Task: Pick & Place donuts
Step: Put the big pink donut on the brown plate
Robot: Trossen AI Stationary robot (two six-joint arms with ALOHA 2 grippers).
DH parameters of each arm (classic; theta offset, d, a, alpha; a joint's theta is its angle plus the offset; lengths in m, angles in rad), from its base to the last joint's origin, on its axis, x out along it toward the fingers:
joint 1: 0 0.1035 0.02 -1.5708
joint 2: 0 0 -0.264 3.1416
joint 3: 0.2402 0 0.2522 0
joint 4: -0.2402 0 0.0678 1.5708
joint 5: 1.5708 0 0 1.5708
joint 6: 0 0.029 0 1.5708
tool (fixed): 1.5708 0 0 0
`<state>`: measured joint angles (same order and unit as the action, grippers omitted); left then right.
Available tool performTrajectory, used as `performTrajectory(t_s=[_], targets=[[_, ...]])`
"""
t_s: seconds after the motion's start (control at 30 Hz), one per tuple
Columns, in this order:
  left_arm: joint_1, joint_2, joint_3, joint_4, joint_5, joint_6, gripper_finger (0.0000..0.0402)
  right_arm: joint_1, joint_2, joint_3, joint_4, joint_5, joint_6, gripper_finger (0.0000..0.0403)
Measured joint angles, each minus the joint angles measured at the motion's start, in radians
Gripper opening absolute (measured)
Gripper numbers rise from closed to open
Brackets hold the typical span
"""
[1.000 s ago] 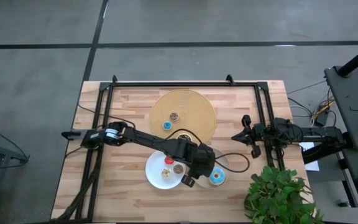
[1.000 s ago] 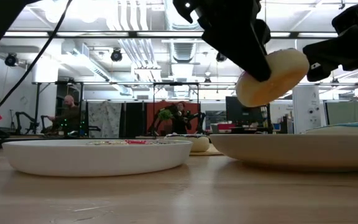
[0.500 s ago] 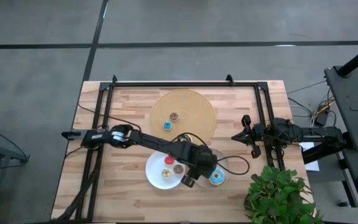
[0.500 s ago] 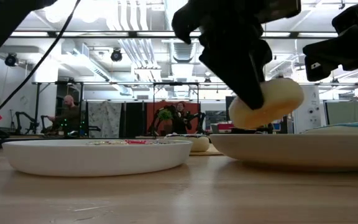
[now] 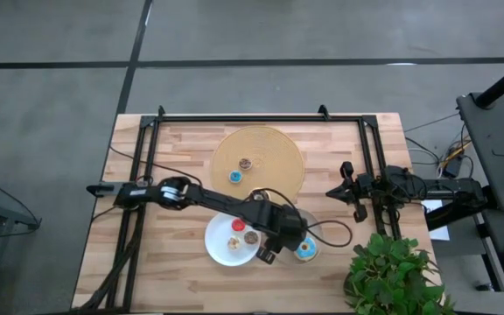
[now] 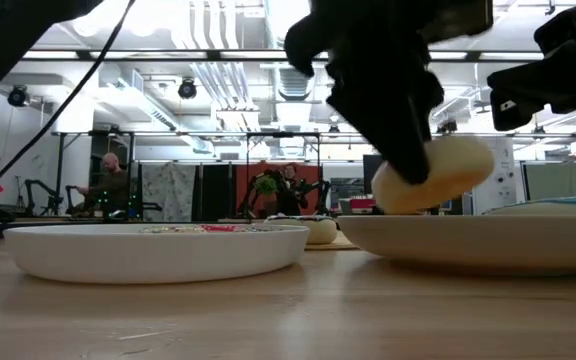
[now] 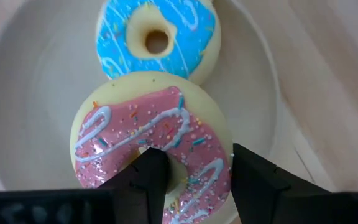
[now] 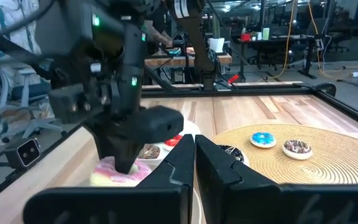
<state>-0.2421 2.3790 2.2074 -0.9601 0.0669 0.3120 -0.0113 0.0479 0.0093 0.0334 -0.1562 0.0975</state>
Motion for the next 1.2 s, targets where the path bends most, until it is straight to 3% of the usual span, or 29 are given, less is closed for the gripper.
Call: performTrajectory(t_s=[1.2], targets=[[-0.019, 0.016, -0.003, -0.052, 0.003, -0.025, 0.0129, 0.000, 0.000, 0.000, 0.000, 0.000, 0.003, 0.0008]])
